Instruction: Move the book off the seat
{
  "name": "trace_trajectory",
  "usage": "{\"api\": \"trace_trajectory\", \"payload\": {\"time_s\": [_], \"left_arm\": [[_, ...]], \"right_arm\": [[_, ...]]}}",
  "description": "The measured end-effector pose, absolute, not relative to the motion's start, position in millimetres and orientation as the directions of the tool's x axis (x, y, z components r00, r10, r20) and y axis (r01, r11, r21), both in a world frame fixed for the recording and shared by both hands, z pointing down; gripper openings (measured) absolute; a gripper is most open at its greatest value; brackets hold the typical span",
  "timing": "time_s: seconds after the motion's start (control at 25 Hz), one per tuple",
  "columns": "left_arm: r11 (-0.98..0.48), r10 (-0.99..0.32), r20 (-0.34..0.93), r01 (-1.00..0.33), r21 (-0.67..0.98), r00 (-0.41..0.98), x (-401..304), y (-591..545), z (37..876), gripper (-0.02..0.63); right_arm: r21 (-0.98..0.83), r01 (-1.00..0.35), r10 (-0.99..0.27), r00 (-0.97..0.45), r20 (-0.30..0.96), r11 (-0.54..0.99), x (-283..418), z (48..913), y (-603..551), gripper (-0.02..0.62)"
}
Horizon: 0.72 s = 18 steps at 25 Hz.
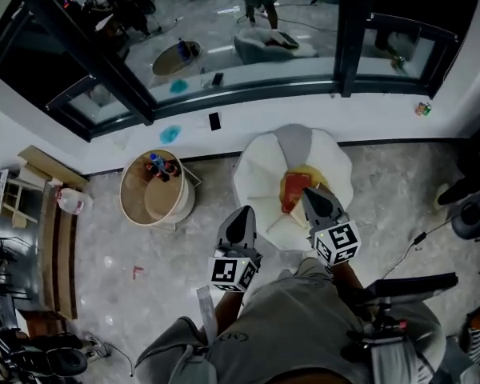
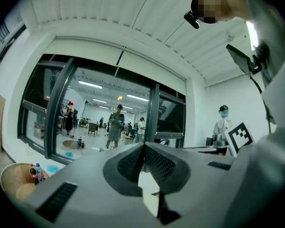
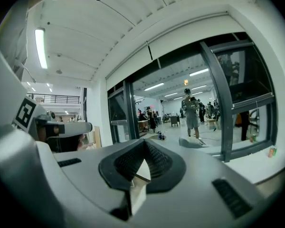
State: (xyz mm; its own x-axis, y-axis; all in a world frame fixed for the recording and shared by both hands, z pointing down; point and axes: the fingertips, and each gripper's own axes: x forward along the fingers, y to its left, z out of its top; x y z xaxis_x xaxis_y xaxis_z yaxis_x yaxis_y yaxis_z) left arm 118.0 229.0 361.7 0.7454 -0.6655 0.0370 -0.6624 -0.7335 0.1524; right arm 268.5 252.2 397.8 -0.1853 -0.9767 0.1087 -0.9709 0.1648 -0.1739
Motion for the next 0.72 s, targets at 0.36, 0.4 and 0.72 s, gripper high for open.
{"api": "trace_trajectory", "payload": {"time_s": [0.36, 0.4, 0.72], "left_arm": [[-0.662, -0.74, -0.009, -0.726, 0.187, 0.673, 187, 147, 336, 0.012], [-0.671, -0.732, -0.015, -0.717, 0.186, 0.681, 188, 142, 332, 0.012], [-0.751, -0.655, -0.1, -0.63, 0.196, 0.749, 197, 115, 301, 0.012]], "right_arm": [[-0.138, -0.962, -0.969, -0.242, 0.042, 0.235, 325, 368, 158, 0.014], [-0.134, -0.964, -0.971, -0.235, 0.032, 0.229, 325, 362, 154, 0.014], [-0.124, -0.988, -0.995, -0.094, -0.022, 0.096, 332, 326, 146, 0.014]]}}
